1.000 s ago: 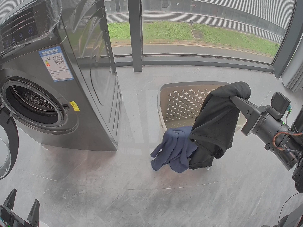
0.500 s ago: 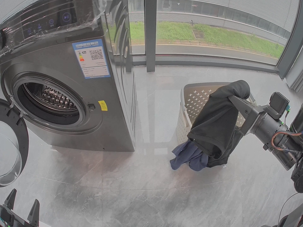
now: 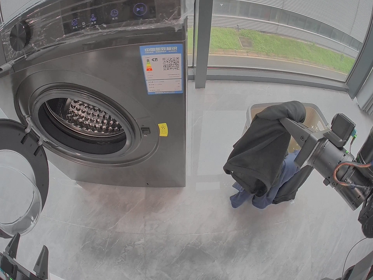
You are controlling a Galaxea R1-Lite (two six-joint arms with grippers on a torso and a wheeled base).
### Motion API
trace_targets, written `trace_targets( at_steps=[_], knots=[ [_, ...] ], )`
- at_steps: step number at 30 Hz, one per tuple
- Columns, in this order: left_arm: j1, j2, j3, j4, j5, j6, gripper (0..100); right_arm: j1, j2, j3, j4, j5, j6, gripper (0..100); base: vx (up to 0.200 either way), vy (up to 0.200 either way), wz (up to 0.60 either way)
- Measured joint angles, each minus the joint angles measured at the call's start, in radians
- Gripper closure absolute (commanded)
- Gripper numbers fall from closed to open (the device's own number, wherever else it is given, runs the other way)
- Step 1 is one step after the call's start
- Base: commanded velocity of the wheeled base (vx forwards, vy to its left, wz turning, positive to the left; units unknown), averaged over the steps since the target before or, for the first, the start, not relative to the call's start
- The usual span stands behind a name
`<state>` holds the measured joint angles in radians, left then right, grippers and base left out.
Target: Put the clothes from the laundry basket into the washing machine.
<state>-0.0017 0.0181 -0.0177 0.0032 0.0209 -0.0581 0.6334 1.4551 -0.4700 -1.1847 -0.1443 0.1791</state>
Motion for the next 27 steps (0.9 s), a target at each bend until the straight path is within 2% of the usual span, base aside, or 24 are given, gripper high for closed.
trace_targets(
  at_steps=[14,20,27],
  knots=[
    [0.000,0.000,0.000,0.000,0.000,0.000,0,0.000,0.000,0.002,0.001,0.000,0.000,100,-0.200,0.000,0.00],
    [0.000,0.000,0.000,0.000,0.000,0.000,0,0.000,0.000,0.005,0.001,0.000,0.000,100,0.000,0.000,0.00],
    [0.001,0.000,0.000,0.000,0.000,-0.001,0,0.000,0.000,0.007,0.001,0.000,0.000,100,0.000,0.200,0.00]
  ],
)
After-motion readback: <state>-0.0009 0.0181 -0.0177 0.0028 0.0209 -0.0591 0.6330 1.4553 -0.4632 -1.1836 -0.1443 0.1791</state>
